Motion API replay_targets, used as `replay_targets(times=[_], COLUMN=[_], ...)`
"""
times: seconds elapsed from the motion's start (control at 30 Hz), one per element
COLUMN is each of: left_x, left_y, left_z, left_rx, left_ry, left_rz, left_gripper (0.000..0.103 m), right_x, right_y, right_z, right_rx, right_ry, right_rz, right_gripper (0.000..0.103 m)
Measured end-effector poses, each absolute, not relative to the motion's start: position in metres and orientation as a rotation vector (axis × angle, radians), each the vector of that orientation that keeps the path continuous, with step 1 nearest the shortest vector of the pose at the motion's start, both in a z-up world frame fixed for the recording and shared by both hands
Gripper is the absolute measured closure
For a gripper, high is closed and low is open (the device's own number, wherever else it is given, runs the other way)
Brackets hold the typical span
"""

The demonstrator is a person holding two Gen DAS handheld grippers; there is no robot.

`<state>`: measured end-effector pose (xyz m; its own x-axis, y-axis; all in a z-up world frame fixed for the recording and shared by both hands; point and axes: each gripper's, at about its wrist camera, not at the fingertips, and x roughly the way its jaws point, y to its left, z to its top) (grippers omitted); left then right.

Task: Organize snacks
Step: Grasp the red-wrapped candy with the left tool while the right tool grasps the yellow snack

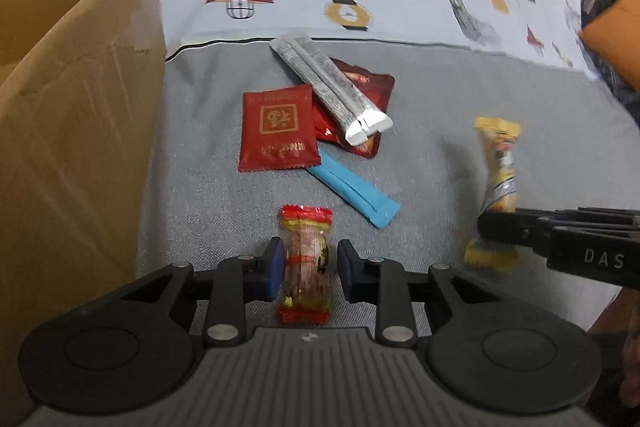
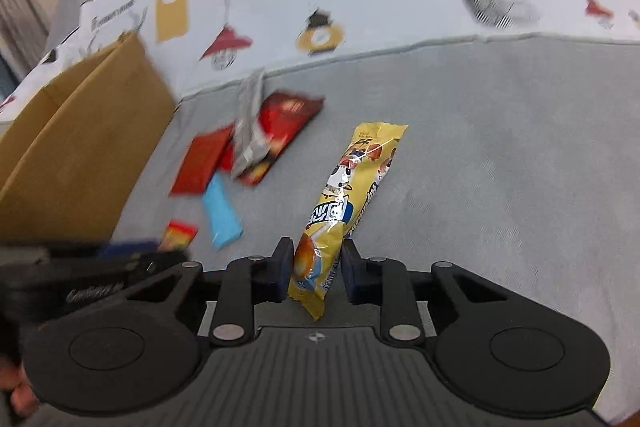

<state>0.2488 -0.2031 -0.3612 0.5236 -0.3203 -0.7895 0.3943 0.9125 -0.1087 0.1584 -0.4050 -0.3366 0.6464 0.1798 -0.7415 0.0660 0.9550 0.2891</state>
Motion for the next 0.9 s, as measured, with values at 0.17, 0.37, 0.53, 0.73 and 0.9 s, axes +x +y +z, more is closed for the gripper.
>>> replay_targets(times=[0.17, 0.37, 0.53, 0.73, 0.9], left_x=[0.246, 0.244, 0.242, 0.23, 0.227], left_y=[-0.204, -0.205, -0.21, -0.221, -0.215], left_z=[-0.363, -0.361, -0.364, -0.37, -0.353], left_rx=[0.094, 0.086, 0.123, 0.217, 0.15], left_ry=[0.9, 0.908, 0.894, 0.801, 0.847], left_rz=[-0.421, -0.444, -0.436, -0.47, -0.485], left_gripper=[0.076, 0.078, 0.077, 0.079, 0.082], right_x=[0.171, 0.187, 0.173, 0.172, 0.168], right_y=[-0.403, -0.393, -0.401, -0.405, -0.414], right_z=[-0.346, -0.348, -0.344, -0.354, -0.341], right_rx=[0.313, 0.163, 0.159, 0.203, 0.257], right_ry=[0.902, 0.88, 0.873, 0.872, 0.837], right_rz=[0.098, 0.05, 0.052, 0.051, -0.003], right_gripper=[0.061, 0.09, 0.09, 0.087, 0.09])
